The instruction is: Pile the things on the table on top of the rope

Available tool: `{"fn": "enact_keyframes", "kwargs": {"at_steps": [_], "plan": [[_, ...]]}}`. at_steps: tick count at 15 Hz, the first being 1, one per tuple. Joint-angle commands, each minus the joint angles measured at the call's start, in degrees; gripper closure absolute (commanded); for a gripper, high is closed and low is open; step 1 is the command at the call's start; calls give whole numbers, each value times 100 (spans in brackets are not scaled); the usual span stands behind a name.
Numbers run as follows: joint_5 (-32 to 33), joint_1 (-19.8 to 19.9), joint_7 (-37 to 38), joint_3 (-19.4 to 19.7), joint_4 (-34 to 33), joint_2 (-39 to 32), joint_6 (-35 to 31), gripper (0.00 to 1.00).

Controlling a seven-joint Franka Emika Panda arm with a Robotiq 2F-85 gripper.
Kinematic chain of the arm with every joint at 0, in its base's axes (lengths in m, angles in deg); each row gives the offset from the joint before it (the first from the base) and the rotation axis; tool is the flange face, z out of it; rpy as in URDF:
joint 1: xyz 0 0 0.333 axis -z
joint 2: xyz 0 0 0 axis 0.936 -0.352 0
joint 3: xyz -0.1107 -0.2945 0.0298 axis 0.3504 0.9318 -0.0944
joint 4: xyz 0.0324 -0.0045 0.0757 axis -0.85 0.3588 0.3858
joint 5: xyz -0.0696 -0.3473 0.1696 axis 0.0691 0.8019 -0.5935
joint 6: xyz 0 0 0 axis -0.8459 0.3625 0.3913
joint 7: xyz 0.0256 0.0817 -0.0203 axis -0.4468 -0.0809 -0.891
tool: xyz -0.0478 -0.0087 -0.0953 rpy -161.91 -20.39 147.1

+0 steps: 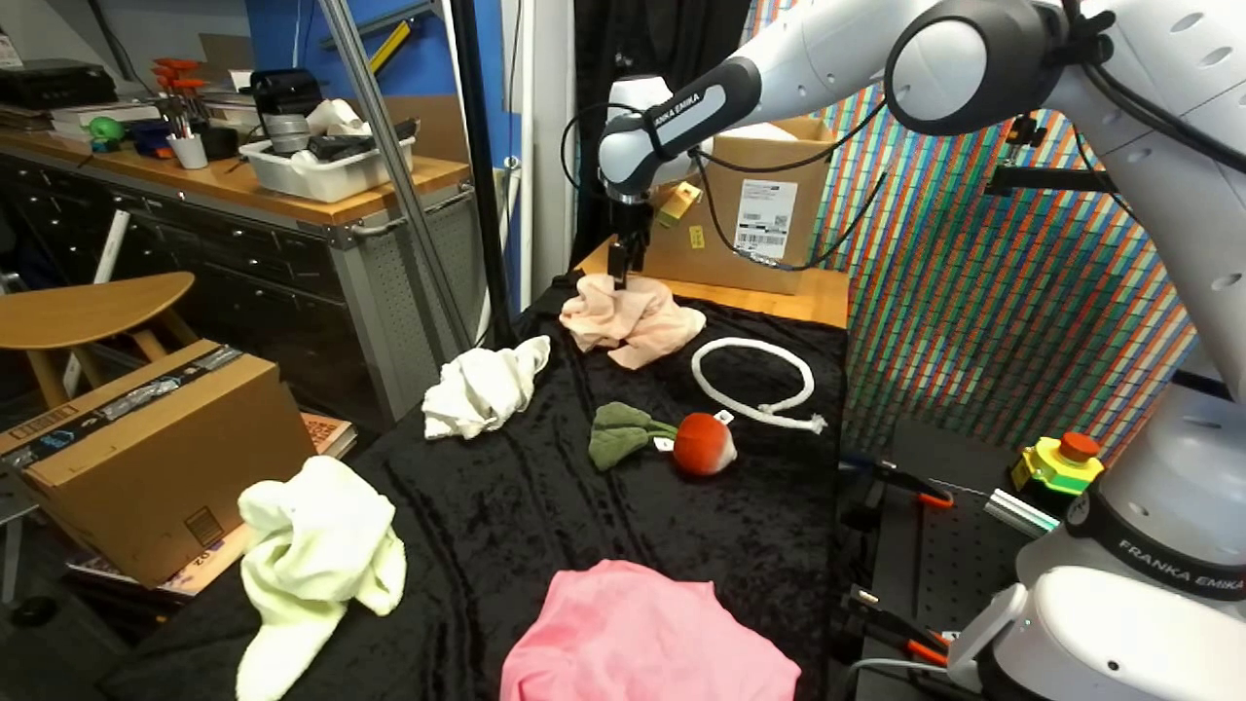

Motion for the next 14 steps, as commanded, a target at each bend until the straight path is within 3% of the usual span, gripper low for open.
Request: {"fn": "enact_keyframes", "kwargs": {"at_steps": [1,8,14], "plan": [[-279,192,19,-195,-748,-412,567,0],[-819,333,-42,-472,-849,-320,1356,0],[-769,245,-28,-409,-895,-456,1507,0]]}}
